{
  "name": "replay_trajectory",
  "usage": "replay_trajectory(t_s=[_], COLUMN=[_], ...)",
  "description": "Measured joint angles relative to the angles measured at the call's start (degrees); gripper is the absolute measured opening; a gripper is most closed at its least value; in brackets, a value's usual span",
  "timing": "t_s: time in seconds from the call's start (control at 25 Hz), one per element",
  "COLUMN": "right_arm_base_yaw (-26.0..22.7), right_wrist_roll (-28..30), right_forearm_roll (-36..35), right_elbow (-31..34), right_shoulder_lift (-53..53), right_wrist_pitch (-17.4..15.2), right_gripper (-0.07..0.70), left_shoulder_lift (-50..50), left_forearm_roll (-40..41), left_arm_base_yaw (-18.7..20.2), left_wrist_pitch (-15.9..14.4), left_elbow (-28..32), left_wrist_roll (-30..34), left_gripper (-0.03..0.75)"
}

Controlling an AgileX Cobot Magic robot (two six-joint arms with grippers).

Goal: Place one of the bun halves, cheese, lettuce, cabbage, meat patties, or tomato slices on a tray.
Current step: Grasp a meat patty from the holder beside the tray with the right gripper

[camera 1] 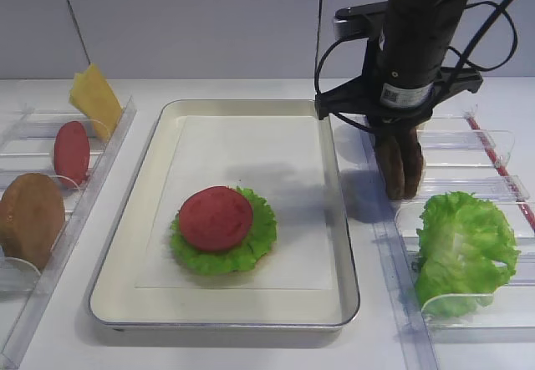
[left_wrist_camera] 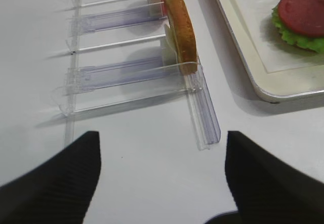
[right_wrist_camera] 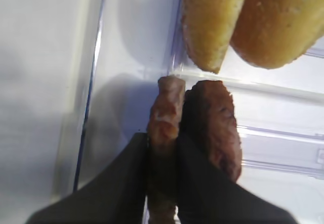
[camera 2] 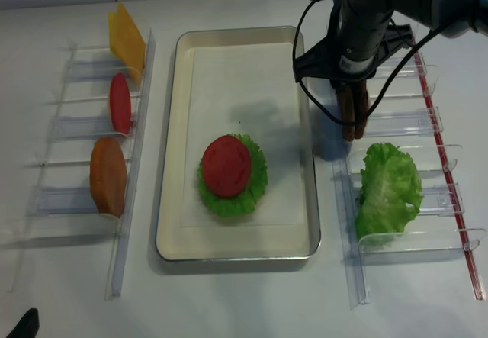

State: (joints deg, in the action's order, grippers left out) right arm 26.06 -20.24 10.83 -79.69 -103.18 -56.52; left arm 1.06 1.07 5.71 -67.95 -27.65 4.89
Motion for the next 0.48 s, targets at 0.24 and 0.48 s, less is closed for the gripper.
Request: replay_trajectory(t_s=[0.24,0.48], right_arm_base_yaw=[0.0,2.23], right_wrist_roll=[2.47,4.19], right_forearm_roll=[-4.7,-8.02], right_elbow=[0.0,1.23], right_shoulder_lift=[3.17,12.59], right_wrist_pitch=[-0.22,1.4], right_gripper=[0.15,0.15], left_shoulder_lift=[0.0,0.0], left_forearm_roll=[0.0,0.0], left_arm_base_yaw=[0.0,0.0], left_wrist_pitch=[0.0,0.0], left_elbow=[0.0,0.0], left_wrist_roll=[0.0,0.0], left_gripper=[0.484,0.484])
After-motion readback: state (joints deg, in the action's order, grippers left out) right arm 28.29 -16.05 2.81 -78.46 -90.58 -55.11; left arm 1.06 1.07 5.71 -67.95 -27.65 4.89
